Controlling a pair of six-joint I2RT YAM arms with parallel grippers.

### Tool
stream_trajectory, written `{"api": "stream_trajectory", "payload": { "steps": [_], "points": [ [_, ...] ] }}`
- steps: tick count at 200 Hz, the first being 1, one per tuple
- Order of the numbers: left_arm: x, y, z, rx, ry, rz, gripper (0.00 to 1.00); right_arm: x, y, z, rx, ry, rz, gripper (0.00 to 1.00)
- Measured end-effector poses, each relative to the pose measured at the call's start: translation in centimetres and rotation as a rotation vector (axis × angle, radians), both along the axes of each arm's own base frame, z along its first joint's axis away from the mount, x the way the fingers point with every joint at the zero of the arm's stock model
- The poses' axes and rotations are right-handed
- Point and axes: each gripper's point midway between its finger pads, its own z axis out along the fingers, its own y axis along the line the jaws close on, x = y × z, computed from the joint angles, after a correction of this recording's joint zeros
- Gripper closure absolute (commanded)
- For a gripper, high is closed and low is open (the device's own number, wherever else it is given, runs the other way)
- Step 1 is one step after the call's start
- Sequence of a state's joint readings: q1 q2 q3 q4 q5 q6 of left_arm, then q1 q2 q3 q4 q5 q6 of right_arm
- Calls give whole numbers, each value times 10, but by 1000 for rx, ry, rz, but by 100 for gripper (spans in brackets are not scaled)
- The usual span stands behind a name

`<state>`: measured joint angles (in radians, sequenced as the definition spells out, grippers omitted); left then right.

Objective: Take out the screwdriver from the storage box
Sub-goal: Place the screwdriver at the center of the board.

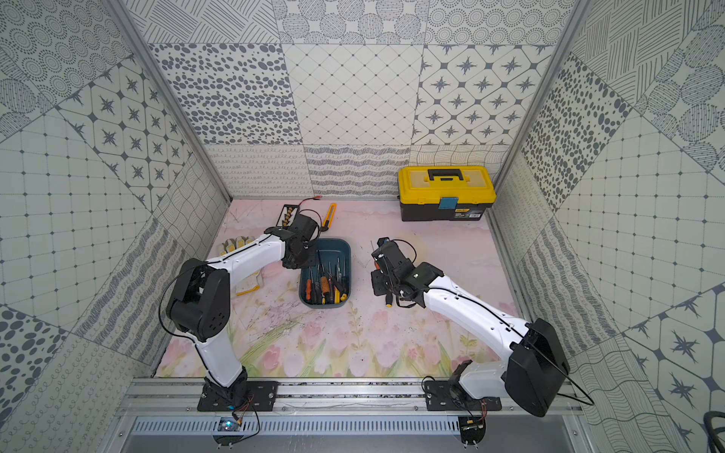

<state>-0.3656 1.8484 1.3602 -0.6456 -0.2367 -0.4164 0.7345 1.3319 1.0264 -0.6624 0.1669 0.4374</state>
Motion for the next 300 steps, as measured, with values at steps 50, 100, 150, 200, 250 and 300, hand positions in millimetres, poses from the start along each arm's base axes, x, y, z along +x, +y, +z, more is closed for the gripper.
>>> {"api": "stream_trajectory", "payload": {
  "steps": [50,100,150,200,250,300],
  "points": [
    [-1,0,-1,14,-3,-2,100,15,-52,-20,-73,84,-142,100],
    [-2,-1,0,50,-19,-31,100,38,-101,-48,-205,227,-264,100],
    [1,-3,0,60,-41,-69,100,48,-97,-88,-289,343,-213,100],
    [-1,-7,1,80,-65,-88,100,36,-103,-114,-295,433,-218,100],
    [-2,-17,11,96,-106,-137,100,26,-98,-128,-245,470,-211,100],
    [-1,-19,16,101,-116,-157,100,22,-99,-133,-241,478,-216,80]
  ]
}}
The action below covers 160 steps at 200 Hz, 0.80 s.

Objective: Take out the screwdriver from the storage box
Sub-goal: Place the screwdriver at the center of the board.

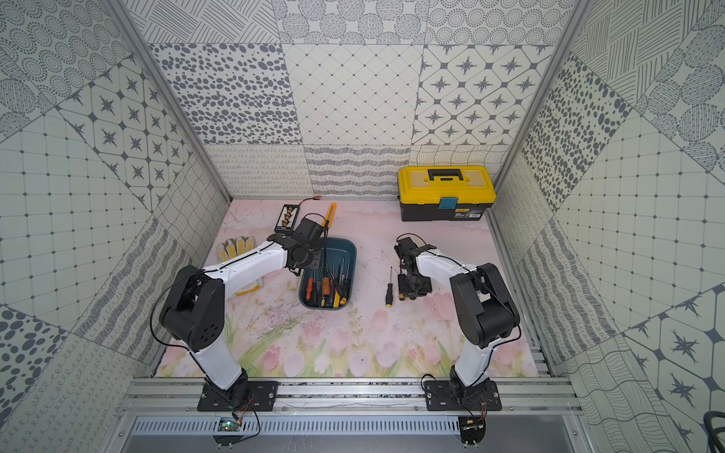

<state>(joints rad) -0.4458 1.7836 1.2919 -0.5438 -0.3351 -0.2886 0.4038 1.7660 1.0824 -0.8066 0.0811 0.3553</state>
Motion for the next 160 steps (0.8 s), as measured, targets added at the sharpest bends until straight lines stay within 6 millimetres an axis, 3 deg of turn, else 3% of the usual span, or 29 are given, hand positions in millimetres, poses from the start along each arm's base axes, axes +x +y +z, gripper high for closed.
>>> {"api": "stream_trajectory", "payload": {
  "steps": [69,123,160],
  "points": [
    [6,0,-15,26,42,21,100,-1,-4,1,-1,-18,-19,52],
    [4,2,-14,35,49,32,100,-13,-9,4,-1,-16,-37,49],
    [4,3,-13,37,49,37,100,-9,-5,21,33,-64,-40,48]
  ]
}}
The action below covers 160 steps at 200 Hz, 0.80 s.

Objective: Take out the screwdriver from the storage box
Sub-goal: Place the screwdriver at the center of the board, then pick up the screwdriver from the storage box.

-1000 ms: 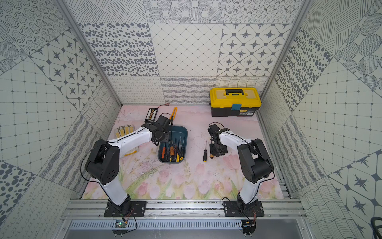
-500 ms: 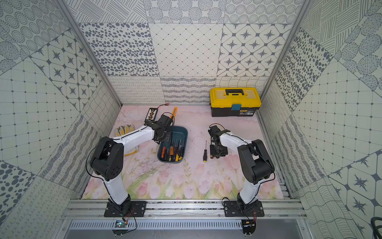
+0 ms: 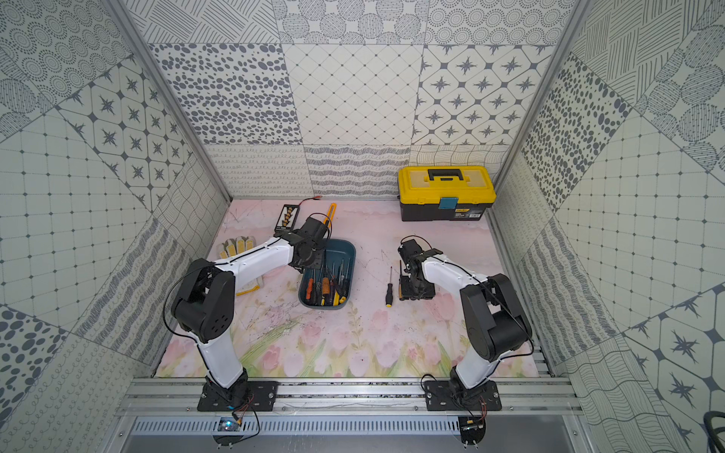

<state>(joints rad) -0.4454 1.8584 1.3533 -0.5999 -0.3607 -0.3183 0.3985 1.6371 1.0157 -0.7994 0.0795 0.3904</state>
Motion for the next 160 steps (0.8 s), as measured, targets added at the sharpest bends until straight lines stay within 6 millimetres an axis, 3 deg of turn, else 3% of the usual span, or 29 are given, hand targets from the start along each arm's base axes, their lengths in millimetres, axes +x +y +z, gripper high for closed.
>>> {"api": "stream_trajectory", "payload": {
  "steps": [29,49,77,110,131,160],
  "points": [
    [-1,1,1,-2,-1,3,100,10,12,27,61,-70,14,48],
    [-1,0,4,-7,-7,3,100,20,32,55,133,-135,56,46],
    [-2,-1,10,-21,-16,4,100,25,80,97,236,-230,194,42],
    [-3,-2,13,-27,-21,5,100,13,148,136,358,-315,399,42],
    [-3,-2,13,-28,-20,8,100,4,179,142,401,-315,488,43],
    [-3,-2,13,-28,-20,9,100,1,211,120,401,-266,560,45]
  ]
}}
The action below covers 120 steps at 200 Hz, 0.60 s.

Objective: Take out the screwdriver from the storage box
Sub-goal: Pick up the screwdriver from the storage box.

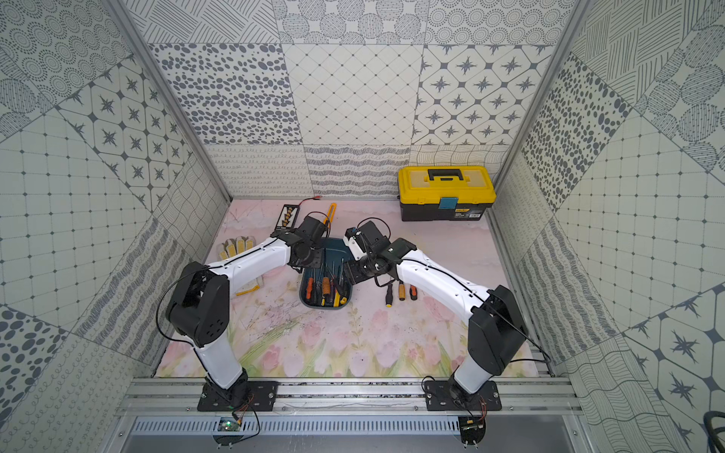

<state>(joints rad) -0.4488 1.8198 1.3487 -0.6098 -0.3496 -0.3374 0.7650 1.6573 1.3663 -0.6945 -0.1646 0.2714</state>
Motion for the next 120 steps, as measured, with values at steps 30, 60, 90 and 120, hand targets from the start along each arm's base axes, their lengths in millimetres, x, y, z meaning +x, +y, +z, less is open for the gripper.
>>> {"api": "stream_trajectory", "payload": {
  "steps": [30,60,90,120],
  "points": [
    [0,0,0,-1,1,1,100,-2,20,-34,-42,54,46,50],
    [0,0,0,-1,1,2,100,-1,35,-53,-56,78,72,51],
    [0,-1,-1,0,3,2,100,7,45,-60,-55,77,75,54],
    [1,-1,-3,1,7,2,100,10,50,-71,-64,88,73,55]
  ]
}}
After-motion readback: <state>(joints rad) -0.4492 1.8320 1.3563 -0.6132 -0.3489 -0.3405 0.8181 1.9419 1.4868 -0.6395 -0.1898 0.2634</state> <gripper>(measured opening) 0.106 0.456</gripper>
